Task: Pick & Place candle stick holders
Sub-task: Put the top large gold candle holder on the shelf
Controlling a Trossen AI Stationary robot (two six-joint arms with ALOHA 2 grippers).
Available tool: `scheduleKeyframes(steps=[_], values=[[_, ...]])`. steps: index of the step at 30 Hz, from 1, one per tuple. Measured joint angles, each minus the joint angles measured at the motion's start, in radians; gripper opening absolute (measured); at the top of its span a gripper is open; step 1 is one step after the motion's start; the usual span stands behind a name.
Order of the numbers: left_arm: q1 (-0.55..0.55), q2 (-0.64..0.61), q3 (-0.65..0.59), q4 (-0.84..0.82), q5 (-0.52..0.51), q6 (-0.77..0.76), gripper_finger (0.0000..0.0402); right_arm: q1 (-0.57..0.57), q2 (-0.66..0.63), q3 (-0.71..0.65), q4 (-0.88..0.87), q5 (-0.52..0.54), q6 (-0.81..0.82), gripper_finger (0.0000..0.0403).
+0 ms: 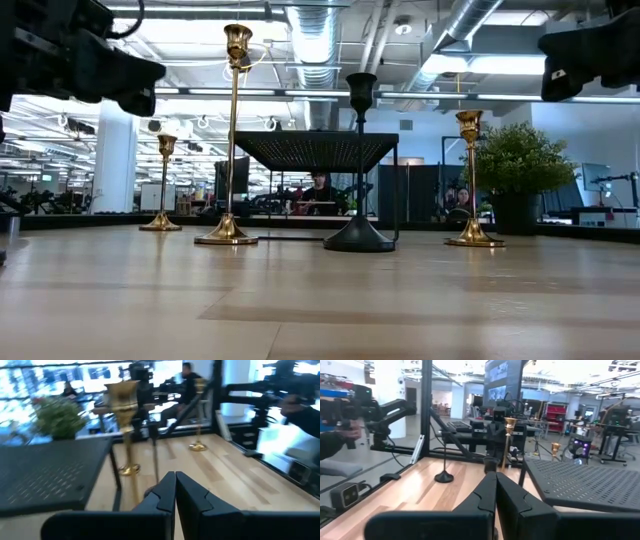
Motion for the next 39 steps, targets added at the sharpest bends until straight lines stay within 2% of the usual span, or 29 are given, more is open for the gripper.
scheduleKeyframes(steps=[6,12,20,26,31,39], values=[[0.000,0.069,0.000,0.023,-0.044,-0.025,0.0011,0.000,0.000,0.000,0.002,0.029,0.000,0.0000],[0.000,0.192,0.000,0.163,-0.049,-0.024,0.0011,0.000,0.000,0.000,0.002,0.029,0.000,0.0000],[0.000,0.347,0.000,0.251,-0.158,-0.025,0.0011,0.000,0.000,0.001,0.002,0.029,0.000,0.0000],[0.000,0.438,0.000,0.400,-0.160,-0.023,0.0011,0.000,0.000,0.002,0.002,0.030,0.000,0.0000],[0.000,0.490,0.000,0.459,-0.163,-0.022,0.0012,0.000,0.000,0.002,0.002,0.033,0.000,0.0000],[0.000,0.578,0.044,0.473,-0.186,-0.025,0.0047,0.000,0.000,0.002,0.002,0.033,0.000,0.0000]])
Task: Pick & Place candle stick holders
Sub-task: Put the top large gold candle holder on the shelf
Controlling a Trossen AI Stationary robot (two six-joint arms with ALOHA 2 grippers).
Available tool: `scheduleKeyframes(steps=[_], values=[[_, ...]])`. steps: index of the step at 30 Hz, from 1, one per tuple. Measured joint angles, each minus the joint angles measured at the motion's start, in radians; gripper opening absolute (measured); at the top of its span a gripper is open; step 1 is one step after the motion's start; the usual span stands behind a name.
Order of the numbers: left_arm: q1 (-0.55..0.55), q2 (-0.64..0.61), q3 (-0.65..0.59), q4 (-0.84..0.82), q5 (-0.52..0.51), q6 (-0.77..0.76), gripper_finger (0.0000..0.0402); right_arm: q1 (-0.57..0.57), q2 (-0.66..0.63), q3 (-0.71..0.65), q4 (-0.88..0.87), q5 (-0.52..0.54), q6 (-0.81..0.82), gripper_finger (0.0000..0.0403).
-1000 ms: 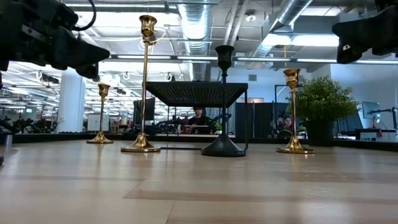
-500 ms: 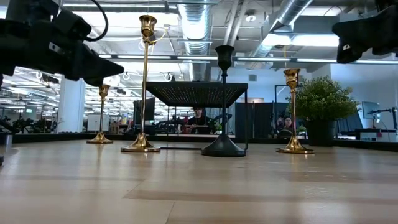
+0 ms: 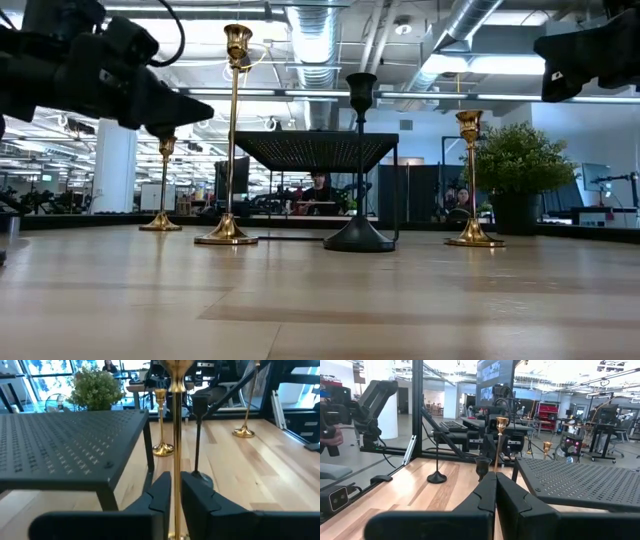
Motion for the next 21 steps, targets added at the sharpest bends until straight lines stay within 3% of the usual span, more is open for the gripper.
scheduleKeyframes(steps=[12,21], values=[[0.000,0.148,0.114,-0.001,0.000,-0.001,0.0122,0.000,0.000,0.000,0.000,0.000,0.000,0.0000],[0.000,0.182,0.135,0.009,0.001,-0.001,0.0130,0.000,0.000,0.000,0.000,0.000,0.001,0.0000]])
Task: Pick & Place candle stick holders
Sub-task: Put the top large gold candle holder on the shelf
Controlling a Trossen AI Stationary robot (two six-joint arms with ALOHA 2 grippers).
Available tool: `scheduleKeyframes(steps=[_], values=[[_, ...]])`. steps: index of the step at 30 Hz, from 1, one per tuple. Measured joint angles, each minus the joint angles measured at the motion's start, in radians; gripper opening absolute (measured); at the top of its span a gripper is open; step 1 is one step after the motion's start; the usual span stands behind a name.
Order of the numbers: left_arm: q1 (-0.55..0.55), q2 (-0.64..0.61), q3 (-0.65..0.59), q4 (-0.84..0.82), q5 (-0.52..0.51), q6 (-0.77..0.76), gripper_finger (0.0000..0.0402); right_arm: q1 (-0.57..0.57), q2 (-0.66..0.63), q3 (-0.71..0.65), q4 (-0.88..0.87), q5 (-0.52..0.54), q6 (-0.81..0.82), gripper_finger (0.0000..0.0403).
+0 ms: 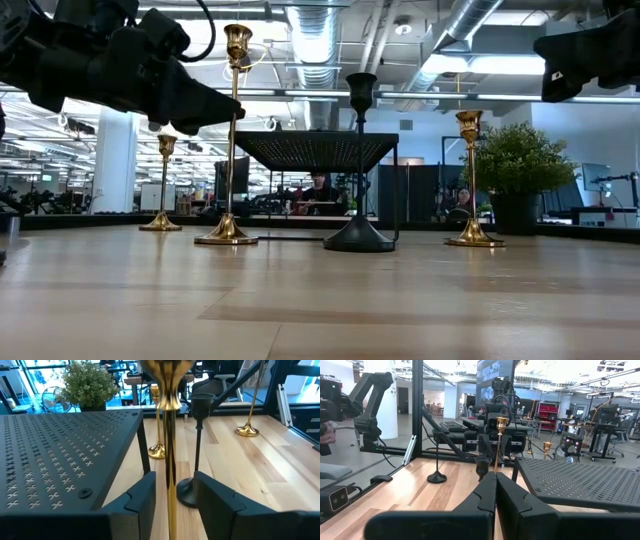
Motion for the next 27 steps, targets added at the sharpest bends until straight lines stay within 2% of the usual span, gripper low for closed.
scheduleKeyframes(steps=[18,27], values=[[0.000,-0.001,0.000,0.015,0.000,-0.008,0.0039,0.000,0.000,0.000,0.000,0.000,0.000,0.0000],[0.000,-0.001,0.000,0.017,-0.001,-0.044,0.0025,0.000,0.000,0.000,0.000,0.000,0.000,0.0000]])
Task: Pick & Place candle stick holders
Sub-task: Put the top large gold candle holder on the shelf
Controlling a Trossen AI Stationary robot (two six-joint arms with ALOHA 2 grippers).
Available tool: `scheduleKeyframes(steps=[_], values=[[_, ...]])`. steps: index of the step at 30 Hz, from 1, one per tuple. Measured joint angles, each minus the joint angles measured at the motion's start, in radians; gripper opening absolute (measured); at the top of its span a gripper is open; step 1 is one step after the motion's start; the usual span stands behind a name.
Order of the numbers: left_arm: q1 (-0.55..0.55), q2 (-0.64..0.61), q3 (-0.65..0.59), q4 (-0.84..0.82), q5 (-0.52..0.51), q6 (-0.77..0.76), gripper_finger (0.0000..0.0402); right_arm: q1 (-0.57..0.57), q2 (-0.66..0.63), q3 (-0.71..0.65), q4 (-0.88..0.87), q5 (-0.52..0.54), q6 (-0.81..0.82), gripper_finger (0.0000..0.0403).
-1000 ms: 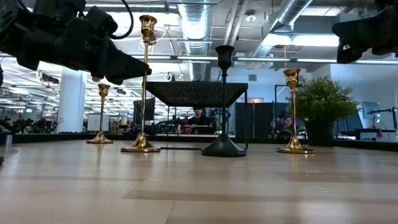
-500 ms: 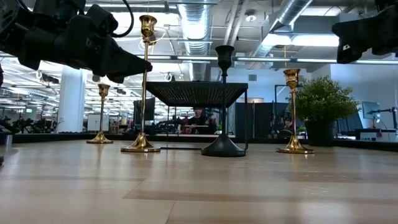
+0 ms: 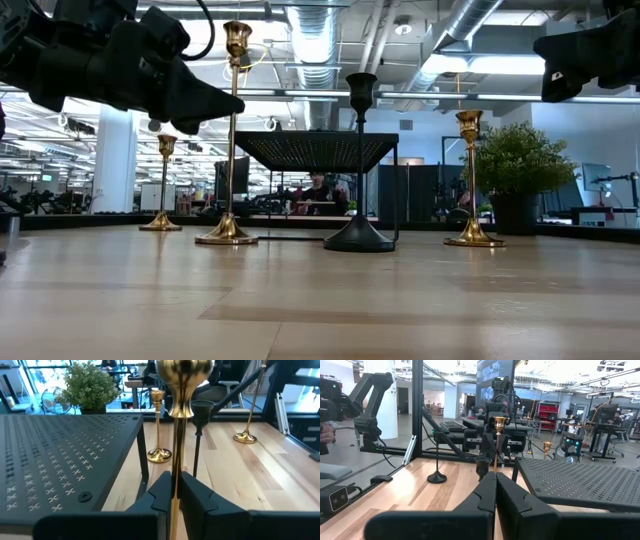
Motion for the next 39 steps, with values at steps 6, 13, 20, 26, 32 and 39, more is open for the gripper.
scheduleKeyframes(steps=[6,13,20,26,32,39], values=[[-0.004,0.000,0.000,-0.001,-0.007,-0.084,0.0022,0.000,0.000,0.000,0.000,0.000,0.001,0.0000],[-0.054,-0.010,0.005,-0.015,-0.064,-0.096,0.0021,0.000,0.000,0.000,0.000,0.000,0.001,0.0000],[-0.124,-0.069,0.110,-0.128,-0.099,-0.136,0.0020,0.000,0.000,0.000,-0.001,0.000,0.002,0.0000],[-0.151,-0.093,0.280,-0.361,-0.102,-0.174,0.0020,0.000,0.000,0.000,-0.015,0.000,0.070,0.0000],[-0.140,-0.106,0.478,-0.631,-0.103,-0.156,0.0021,0.000,0.000,0.000,-0.015,0.000,0.087,0.0000],[-0.063,-0.150,0.680,-0.852,-0.103,-0.022,0.0022,0.000,0.000,0.000,-0.021,0.000,0.089,0.0000]])
